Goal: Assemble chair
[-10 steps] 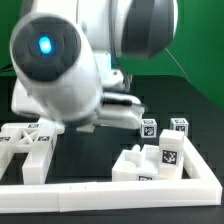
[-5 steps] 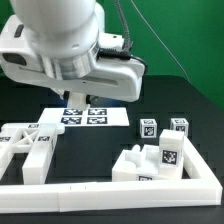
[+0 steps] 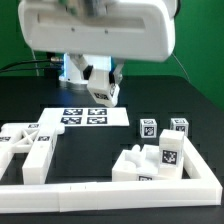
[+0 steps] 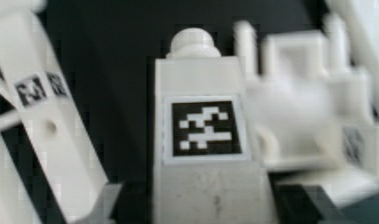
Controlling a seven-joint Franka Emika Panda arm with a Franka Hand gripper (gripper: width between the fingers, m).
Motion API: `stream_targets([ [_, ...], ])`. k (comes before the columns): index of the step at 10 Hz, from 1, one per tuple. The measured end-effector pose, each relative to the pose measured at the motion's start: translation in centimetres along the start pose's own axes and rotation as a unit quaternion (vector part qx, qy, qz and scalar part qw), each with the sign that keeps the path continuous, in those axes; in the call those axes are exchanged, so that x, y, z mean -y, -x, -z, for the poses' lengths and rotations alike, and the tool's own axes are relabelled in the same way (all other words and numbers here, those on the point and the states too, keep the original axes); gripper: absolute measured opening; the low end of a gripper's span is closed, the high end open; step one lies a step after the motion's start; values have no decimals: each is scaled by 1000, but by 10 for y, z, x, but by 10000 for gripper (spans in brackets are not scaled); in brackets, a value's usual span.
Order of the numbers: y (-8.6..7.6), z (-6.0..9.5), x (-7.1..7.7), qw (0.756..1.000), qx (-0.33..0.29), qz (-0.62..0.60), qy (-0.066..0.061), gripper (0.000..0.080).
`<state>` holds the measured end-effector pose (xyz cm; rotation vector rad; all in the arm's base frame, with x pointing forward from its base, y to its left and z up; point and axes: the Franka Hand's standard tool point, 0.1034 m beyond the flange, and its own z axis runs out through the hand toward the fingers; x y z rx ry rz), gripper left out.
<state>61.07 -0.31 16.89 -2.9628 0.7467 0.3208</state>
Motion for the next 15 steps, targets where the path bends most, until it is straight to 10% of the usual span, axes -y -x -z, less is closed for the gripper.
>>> stream_targets([
  [4, -10, -2, 19, 988, -151, 16, -33, 288],
  [15, -20, -2, 25, 980, -194, 18, -40, 288],
])
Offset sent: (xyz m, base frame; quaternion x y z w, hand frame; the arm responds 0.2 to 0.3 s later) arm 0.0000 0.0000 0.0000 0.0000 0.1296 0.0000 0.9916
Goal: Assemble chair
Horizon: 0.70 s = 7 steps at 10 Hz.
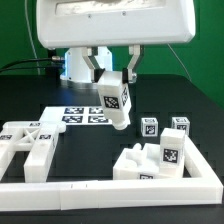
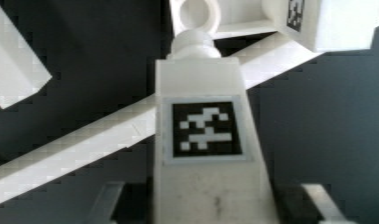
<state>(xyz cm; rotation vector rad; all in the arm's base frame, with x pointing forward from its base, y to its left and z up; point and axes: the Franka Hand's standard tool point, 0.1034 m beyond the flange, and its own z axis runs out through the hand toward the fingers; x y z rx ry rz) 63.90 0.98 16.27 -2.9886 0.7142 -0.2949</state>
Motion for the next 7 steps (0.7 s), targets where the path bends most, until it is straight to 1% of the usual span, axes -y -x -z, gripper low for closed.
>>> stream_targets([
  [1, 1, -1, 0, 1000, -1, 4, 0, 288],
  [2, -1, 1, 0, 1000, -23, 6, -7, 288],
  [4, 9, 0, -2, 995, -91, 11, -23, 288],
  [5, 15, -5, -3, 995, -98, 10, -24, 288],
  [6, 18, -9, 3, 989, -141, 0, -35, 288],
  [7, 30, -19, 13, 984, -174, -9, -45, 288],
])
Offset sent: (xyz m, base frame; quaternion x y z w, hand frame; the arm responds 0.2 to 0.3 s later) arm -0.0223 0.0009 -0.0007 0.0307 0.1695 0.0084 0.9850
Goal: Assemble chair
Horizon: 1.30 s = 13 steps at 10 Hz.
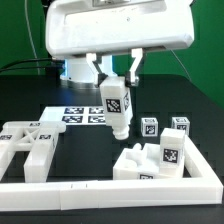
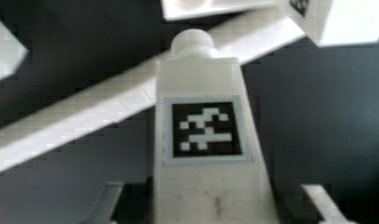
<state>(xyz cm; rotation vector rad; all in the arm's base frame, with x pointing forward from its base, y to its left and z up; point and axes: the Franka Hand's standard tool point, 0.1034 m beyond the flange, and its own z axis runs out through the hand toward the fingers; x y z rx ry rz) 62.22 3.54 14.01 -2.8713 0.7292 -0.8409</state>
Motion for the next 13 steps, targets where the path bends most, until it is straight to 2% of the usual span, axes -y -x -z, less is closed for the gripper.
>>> stream_targets([
  [1, 6, -3, 2, 1000, -5, 13, 2, 288],
  [4, 6, -4, -2, 1000, -3, 19, 5, 288],
  [6, 20, -6, -11, 998, 8, 53, 13, 288],
  [8, 23, -4, 3, 997, 8, 75, 12, 288],
  [10, 31, -13, 15, 995, 8, 94, 14, 288],
  [11, 30, -19, 17, 994, 6, 105, 16, 288],
  [13, 16, -25, 0, 992, 3, 124, 25, 288],
])
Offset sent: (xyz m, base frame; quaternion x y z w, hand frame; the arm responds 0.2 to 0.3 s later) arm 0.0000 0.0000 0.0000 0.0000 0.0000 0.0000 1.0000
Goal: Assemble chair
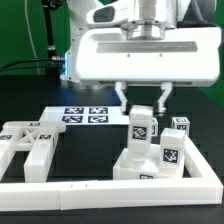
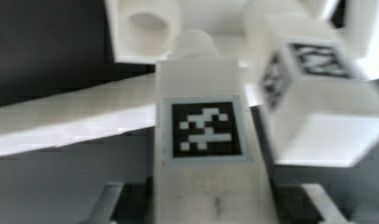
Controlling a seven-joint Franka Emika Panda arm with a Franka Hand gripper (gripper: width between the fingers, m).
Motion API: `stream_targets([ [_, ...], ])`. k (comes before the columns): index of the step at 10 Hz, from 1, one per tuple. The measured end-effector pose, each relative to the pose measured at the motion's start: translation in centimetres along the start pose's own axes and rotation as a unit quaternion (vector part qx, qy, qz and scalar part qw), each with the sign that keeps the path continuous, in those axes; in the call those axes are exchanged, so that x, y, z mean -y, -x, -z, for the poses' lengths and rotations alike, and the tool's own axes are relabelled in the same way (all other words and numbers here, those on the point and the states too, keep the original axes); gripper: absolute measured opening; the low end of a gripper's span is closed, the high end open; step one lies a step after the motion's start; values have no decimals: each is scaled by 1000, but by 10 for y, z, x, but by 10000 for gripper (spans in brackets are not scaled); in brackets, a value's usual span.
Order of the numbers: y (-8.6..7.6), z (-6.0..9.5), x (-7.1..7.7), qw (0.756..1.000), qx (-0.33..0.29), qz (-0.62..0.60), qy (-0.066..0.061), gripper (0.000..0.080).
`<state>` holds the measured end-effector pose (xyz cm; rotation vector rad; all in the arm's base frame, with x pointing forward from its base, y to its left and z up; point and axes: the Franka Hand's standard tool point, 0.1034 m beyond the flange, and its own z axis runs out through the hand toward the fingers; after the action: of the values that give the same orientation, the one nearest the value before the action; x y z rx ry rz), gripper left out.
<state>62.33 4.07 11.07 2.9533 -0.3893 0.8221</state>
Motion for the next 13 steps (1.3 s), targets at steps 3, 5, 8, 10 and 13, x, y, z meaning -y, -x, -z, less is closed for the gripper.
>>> stream_targets([
  [3, 3, -4, -9, 1000, 5, -5, 4, 288],
  [5, 7, -3, -9, 1000, -1, -4, 3, 288],
  [8, 11, -2, -8, 1000, -3, -2, 2, 288],
  [10, 14, -3, -6, 1000, -1, -1, 2, 288],
  [13, 21, -11, -5, 1000, 0, 6, 5, 288],
])
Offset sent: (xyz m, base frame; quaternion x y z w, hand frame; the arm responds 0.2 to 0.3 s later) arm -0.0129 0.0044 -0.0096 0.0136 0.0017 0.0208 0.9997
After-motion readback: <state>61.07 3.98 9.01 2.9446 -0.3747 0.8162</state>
